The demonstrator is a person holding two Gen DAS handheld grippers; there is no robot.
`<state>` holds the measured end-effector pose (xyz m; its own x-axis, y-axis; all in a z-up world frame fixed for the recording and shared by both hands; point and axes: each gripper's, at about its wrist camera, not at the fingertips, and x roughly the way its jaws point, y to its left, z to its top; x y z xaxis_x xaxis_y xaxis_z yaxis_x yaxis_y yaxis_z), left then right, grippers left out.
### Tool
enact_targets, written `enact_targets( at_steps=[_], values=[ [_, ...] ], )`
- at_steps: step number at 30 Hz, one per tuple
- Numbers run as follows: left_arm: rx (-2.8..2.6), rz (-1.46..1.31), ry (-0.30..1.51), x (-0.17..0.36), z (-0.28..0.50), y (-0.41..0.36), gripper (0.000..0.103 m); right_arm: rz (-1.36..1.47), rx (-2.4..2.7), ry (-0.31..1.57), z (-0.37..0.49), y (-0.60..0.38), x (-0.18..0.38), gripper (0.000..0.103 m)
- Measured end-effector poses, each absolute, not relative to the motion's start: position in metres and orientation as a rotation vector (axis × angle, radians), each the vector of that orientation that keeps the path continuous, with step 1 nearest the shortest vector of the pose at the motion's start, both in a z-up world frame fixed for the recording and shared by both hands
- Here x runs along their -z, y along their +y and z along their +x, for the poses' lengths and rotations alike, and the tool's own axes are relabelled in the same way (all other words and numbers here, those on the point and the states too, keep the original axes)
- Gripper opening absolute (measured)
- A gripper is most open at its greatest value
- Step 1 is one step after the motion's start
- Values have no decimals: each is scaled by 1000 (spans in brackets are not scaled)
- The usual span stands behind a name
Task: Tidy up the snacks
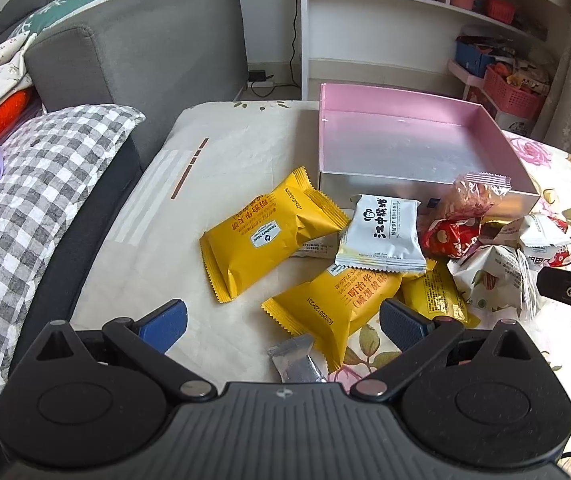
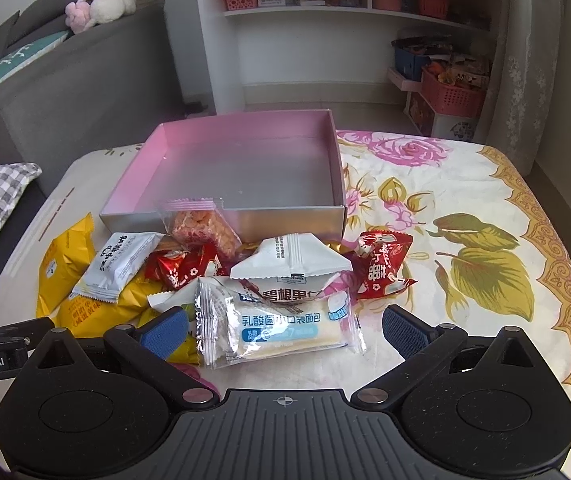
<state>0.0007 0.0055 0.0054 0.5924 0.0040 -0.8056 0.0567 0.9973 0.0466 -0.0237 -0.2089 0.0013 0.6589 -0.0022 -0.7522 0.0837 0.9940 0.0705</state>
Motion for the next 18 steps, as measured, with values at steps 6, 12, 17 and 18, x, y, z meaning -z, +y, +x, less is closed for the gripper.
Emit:
enact_targets(
  at_steps=[6, 12, 17, 18],
  values=[
    [30, 70, 936, -5, 1, 5, 103, 106, 45, 850, -23, -209, -1, 103],
    [34, 69, 934, -5, 1, 5, 103, 103, 42, 850, -23, -208, 0, 103],
    [39, 67, 930, -6, 1, 5, 103, 110, 37, 852, -23, -208, 0, 103],
    [40, 67, 930, -5, 1, 5, 103, 109, 37, 853, -23, -208, 0, 103]
  ],
)
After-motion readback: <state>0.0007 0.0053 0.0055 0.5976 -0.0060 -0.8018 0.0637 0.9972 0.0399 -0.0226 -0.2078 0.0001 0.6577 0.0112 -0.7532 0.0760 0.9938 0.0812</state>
